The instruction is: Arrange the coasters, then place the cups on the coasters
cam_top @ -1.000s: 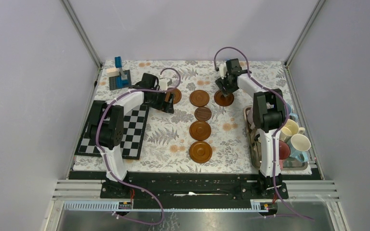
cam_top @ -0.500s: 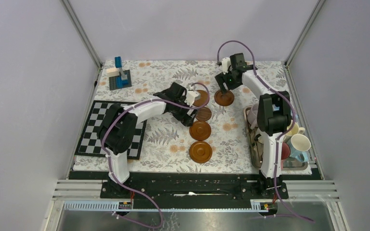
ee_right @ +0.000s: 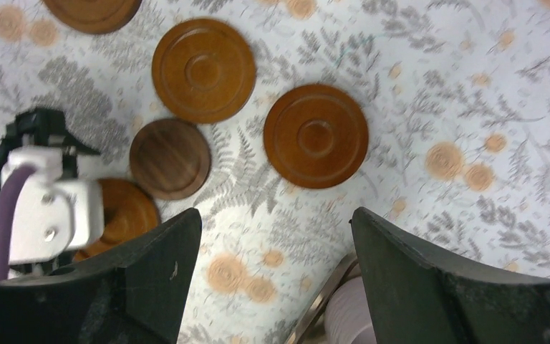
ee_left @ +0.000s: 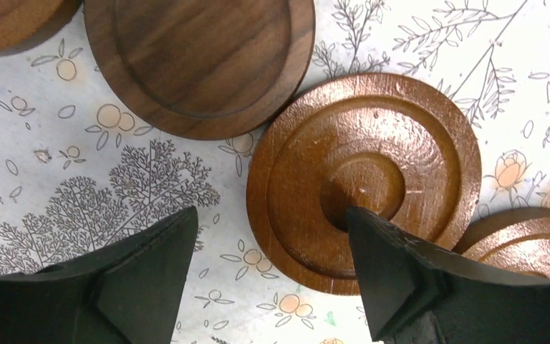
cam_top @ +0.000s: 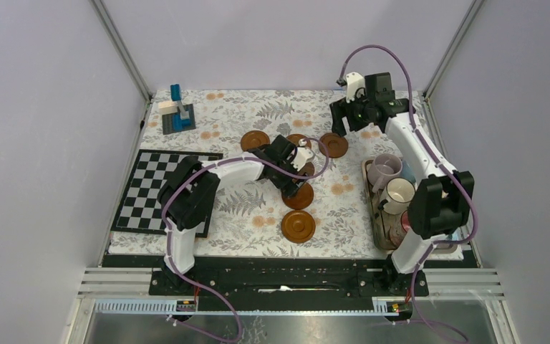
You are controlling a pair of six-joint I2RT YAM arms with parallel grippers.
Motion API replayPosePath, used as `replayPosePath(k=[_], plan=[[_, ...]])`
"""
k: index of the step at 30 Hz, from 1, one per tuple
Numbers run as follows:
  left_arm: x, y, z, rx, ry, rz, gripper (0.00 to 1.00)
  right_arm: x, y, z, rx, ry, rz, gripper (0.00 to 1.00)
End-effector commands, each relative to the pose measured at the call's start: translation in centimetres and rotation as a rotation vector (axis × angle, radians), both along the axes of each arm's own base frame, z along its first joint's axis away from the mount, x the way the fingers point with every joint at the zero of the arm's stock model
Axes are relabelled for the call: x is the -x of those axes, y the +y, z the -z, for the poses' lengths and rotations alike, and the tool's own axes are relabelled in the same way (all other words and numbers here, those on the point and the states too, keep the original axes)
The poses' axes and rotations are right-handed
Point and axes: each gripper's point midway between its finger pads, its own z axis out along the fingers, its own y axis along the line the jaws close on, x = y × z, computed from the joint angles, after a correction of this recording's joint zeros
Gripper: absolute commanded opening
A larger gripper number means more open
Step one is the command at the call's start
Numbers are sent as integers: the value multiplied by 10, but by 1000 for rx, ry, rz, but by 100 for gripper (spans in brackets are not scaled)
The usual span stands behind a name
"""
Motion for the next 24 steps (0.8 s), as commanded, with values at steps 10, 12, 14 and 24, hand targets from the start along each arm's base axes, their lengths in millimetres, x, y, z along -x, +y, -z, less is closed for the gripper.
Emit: replayPosePath(k=[10, 12, 14, 24], plan=[[-8, 89, 9, -21, 80, -165, 64, 114, -3, 29, -35, 127, -142, 82], [-7, 106, 7, -10, 92, -196, 62, 131, 4, 39, -21, 158, -198, 80], [-8, 124, 9, -10, 105, -235, 59, 147, 13, 51, 16, 186, -251, 80], [-24, 174, 18, 22, 129, -376, 50, 174, 44, 81, 67, 204, -355, 78]])
